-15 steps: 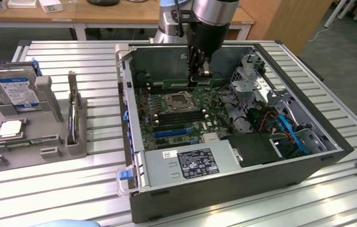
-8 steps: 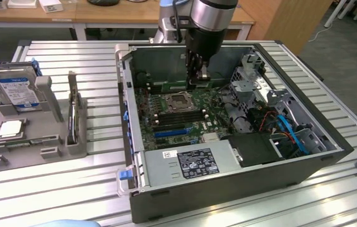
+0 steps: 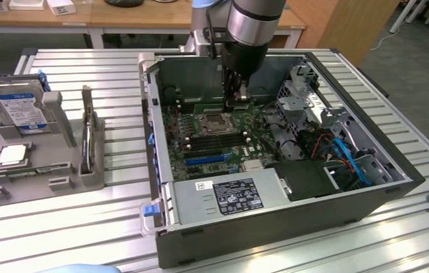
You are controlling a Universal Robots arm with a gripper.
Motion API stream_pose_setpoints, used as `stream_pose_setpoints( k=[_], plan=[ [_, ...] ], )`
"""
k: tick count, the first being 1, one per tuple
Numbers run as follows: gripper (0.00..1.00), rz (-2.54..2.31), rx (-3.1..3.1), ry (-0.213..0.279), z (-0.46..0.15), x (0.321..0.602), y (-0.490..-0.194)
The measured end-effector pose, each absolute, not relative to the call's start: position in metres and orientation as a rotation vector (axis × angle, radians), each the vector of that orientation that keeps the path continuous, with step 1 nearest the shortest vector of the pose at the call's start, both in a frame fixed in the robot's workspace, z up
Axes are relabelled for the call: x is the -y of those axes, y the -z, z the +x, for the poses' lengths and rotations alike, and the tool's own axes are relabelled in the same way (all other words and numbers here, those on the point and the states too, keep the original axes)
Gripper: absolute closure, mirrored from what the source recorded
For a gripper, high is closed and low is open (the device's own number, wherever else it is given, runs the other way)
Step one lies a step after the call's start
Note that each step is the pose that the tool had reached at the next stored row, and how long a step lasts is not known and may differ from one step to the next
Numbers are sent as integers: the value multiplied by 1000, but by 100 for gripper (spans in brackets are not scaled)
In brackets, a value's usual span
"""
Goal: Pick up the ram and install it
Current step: 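Insert the ram into the slot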
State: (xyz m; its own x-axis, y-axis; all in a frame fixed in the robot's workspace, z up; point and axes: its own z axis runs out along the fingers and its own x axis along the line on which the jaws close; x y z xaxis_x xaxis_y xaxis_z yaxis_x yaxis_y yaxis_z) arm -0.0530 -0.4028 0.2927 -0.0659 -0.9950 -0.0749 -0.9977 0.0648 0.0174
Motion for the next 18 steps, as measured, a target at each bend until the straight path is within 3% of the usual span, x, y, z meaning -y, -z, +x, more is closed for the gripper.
stream_pose_setpoints(
  k=[18],
  plan=[
    [86, -2136, -2278, -59, -52, 403, -281]
  ],
)
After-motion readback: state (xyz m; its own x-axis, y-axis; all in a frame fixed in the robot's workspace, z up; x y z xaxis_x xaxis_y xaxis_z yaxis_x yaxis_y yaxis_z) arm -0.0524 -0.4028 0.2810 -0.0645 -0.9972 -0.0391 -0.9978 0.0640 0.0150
